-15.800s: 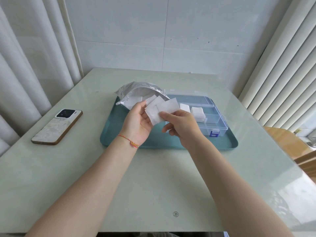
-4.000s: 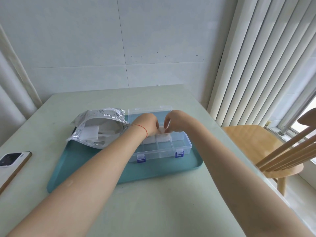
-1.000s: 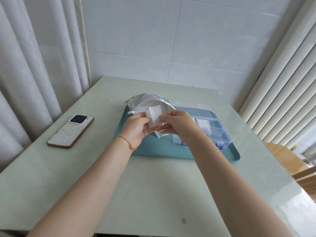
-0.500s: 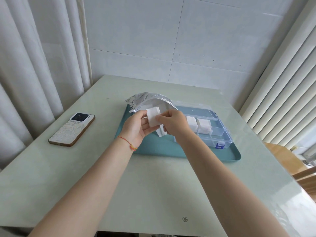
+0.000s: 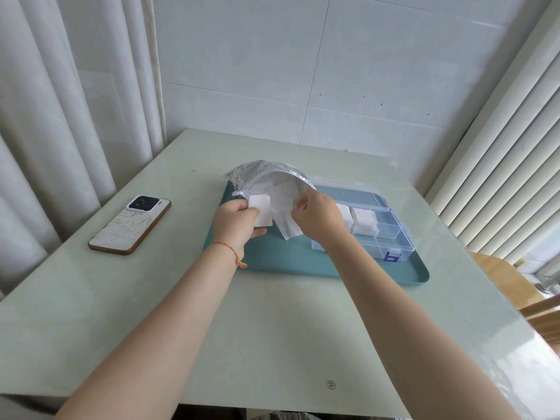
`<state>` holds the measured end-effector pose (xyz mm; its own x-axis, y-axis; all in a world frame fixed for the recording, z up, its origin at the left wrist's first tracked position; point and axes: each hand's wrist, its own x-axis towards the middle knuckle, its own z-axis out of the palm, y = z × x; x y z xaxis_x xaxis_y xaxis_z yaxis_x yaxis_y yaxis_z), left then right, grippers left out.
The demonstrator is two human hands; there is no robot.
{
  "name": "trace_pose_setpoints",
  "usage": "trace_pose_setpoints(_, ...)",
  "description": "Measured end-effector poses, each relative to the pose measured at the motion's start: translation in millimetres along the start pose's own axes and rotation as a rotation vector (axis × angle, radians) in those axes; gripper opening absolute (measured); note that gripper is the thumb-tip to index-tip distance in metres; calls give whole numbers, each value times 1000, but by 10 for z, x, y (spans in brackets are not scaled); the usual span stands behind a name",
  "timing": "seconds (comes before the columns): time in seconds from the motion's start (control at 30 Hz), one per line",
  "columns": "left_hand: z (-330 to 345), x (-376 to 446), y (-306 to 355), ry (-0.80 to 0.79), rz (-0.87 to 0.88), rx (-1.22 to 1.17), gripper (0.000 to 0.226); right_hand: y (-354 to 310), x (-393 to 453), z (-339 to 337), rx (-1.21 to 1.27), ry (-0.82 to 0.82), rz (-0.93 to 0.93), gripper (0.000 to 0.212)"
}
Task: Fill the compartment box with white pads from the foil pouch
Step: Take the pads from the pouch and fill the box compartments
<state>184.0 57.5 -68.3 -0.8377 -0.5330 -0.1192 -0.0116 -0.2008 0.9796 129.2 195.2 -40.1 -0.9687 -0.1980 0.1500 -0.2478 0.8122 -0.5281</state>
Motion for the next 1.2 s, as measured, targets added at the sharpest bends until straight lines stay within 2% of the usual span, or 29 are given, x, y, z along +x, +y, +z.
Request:
trace_pose_setpoints(0.13, 0, 5, -50, -4, 20, 46, 27, -8, 17, 116, -227, -72, -7, 25)
trace_pose_setpoints(0.33, -16, 44, -102, -22, -22, 22, 19, -39, 60, 120, -241, -82, 21, 31)
trace_pose_setpoints(0.47, -27, 51, -105, -27, -30, 0, 20, 14, 80, 49, -68, -52, 23, 25)
trace_pose_setpoints(0.57, -24, 42, -85, -19, -36, -9, 25, 14, 47, -111, 241, -44, 44, 18)
trace_pose_setpoints(0.67, -22, 21, -64, -59, -65, -53, 24, -4, -27, -253, 628, -125, 108, 10)
trace_pose_setpoints(0.73, -24, 6, -53, -159, -91, -114, 24, -2, -45, -263, 728, -209, 98, 7)
trace_pose_setpoints(0.83, -27, -21, -30, -286, -111, -193, 29, -9, -55, -219, 718, -244, 103, 12)
trace_pose_setpoints(0.97, -44, -36, -5, -372, -110, -233, 32, -24, -66, -166, 664, -232, 110, 18)
trace_pose_setpoints(1.2, -27, -45, 39, -384, -181, -292, 27, -36, -49, -129, 578, -181, 125, 19)
